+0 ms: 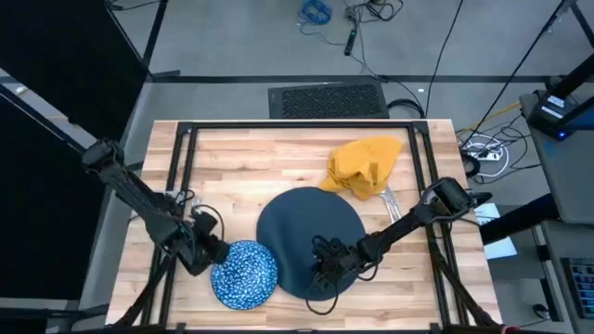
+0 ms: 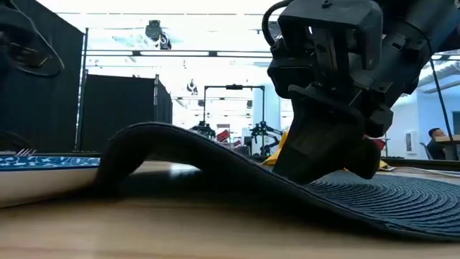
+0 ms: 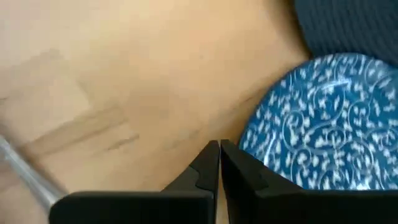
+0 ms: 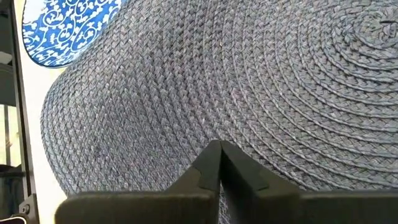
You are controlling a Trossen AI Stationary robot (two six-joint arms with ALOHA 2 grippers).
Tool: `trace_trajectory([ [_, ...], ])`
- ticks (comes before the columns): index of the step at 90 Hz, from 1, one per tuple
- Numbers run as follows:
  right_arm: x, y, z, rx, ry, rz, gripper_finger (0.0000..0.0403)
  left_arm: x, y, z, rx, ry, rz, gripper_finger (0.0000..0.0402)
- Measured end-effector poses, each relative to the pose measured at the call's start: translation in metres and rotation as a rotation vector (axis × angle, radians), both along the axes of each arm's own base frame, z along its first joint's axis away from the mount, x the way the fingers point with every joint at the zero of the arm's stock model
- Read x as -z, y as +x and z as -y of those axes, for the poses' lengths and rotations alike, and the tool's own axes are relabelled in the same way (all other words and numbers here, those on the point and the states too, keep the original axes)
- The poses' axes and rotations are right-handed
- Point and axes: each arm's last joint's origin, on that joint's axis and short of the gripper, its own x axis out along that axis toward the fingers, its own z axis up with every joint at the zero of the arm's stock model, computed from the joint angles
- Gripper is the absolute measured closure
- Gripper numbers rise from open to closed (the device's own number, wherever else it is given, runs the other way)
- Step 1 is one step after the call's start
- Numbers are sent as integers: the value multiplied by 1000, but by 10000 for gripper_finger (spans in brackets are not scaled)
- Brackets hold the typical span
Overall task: Set table place
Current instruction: Put the blue plate on the blue tablemat
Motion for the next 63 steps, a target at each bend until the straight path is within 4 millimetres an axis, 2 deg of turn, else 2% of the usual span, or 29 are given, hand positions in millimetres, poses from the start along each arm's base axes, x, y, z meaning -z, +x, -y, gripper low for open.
trace_trajectory([
  [17, 0, 0, 0, -5, -4, 1, 403, -1, 2, 5, 41, -60, 8, 402],
  [38, -1, 2, -1, -13, 8, 25, 403, -2, 5, 2, 141, 63, 75, 396],
  [49, -1, 2, -1, -14, 8, 26, 403, -2, 5, 3, 121, 60, 80, 372],
  [63, -1, 2, -1, -13, 8, 28, 403, 0, 6, 3, 119, 66, 72, 321],
])
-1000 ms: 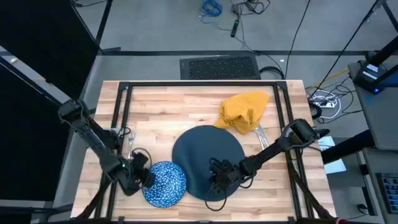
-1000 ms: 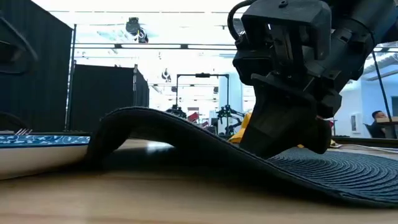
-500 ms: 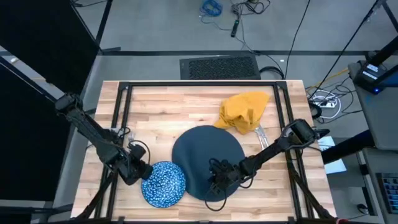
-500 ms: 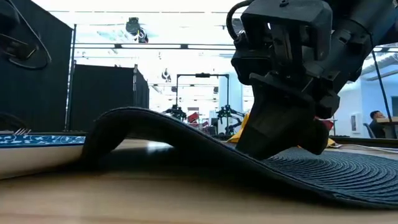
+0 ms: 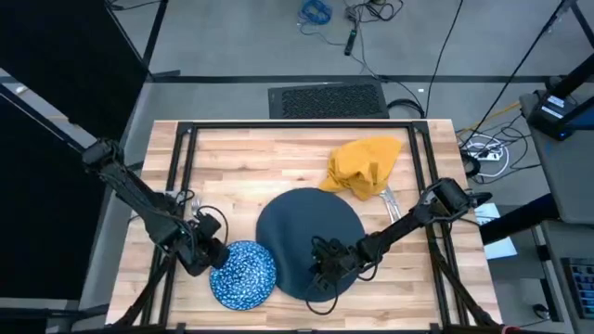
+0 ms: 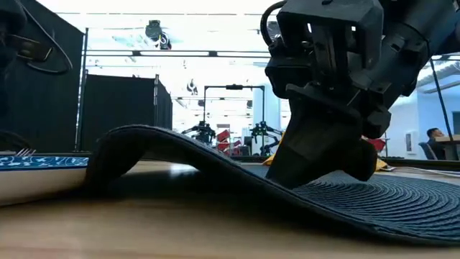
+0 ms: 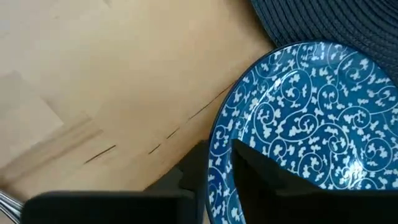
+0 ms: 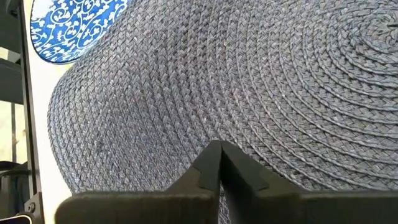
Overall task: Set table place
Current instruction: Put the blue plate on the blue tablemat
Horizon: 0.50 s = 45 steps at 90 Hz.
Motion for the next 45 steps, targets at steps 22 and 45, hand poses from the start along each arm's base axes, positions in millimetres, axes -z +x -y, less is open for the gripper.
trace_trajectory([
  [22, -1, 1, -1, 1, 6, 14, 403, 7, 0, 3, -51, -39, -69, 272],
  [45, -3, 4, -2, -6, 16, 50, 403, 20, 4, 9, -18, -38, -135, 271],
])
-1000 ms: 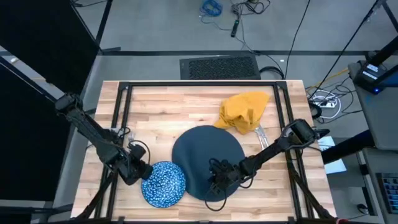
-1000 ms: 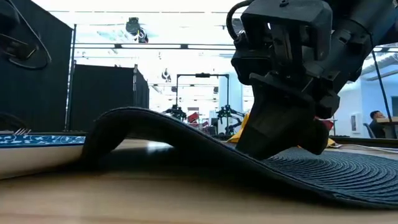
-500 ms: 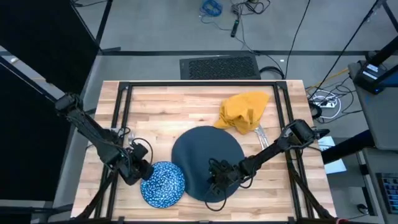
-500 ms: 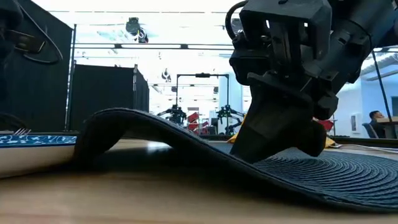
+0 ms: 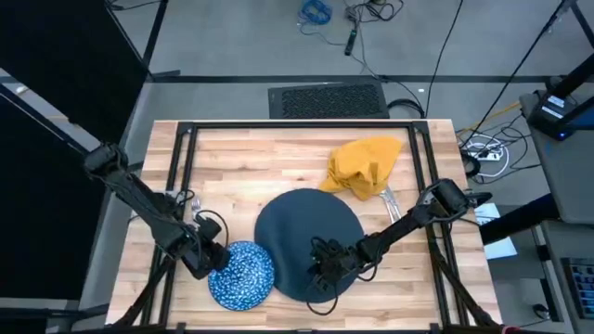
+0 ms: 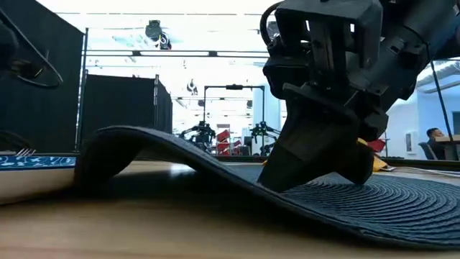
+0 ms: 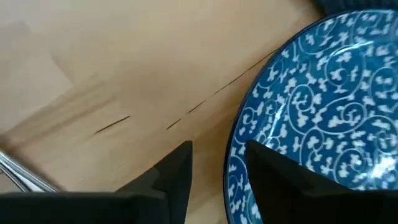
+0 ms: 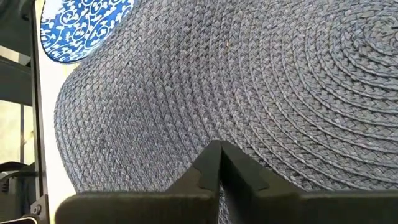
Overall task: Set table place
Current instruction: Put the blue plate on the blue tablemat
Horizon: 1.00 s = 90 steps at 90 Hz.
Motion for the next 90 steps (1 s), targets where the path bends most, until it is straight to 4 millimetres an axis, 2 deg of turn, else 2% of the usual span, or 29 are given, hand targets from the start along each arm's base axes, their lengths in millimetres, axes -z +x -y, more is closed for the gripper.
trace_trajectory([
  [56, 0, 0, 0, 2, 2, 2, 403, 15, 9, 7, 48, 6, -33, 271],
  [74, 0, 0, 0, 2, 2, 2, 403, 18, 16, 7, 122, 10, -26, 272],
  [82, 0, 0, 0, 2, 2, 2, 403, 18, 17, 6, 134, 5, -27, 288],
  [90, 0, 0, 0, 2, 2, 3, 403, 18, 18, 5, 135, 9, -30, 332],
])
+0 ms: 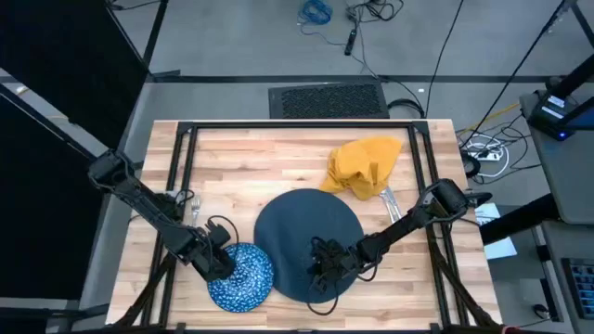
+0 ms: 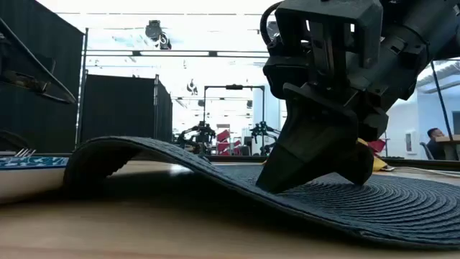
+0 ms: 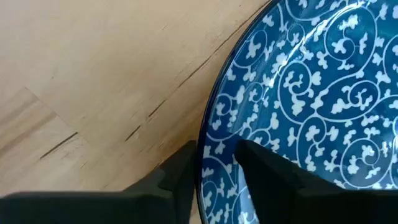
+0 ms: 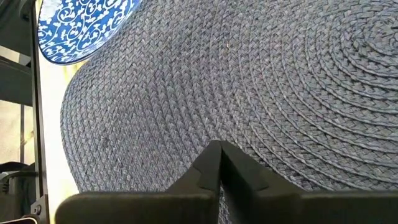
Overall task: Set table place
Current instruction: Put the blue plate on the blue tablemat
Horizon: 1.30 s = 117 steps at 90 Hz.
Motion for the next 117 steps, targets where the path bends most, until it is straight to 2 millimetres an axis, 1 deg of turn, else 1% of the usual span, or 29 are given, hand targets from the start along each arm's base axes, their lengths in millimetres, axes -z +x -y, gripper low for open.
trace_trajectory([
  [6, 0, 0, 0, 0, 0, 0, 403, -1, 1, 0, 7, -3, 10, 373],
  [11, 0, 0, 0, 0, -1, 0, 403, -2, 2, 1, 14, -3, 21, 386],
  [24, 0, 0, 0, 1, -2, 1, 403, -4, 1, -1, 13, 12, 37, 396],
  [35, 0, 0, 0, 1, -2, 1, 403, -10, -2, -4, 8, 22, 63, 401],
  [51, 0, 0, 0, 3, -4, 2, 403, -29, -1, -9, -14, 33, 168, 400],
  [77, -1, 3, 2, 5, -28, 34, 403, -49, -2, -22, -46, 60, 311, 400],
  [96, -2, 4, 2, 18, -32, 58, 403, -52, 11, -38, -44, 127, 350, 400],
  [117, -2, 5, 2, 13, -13, 57, 403, -60, 35, -54, -6, 162, 464, 401],
])
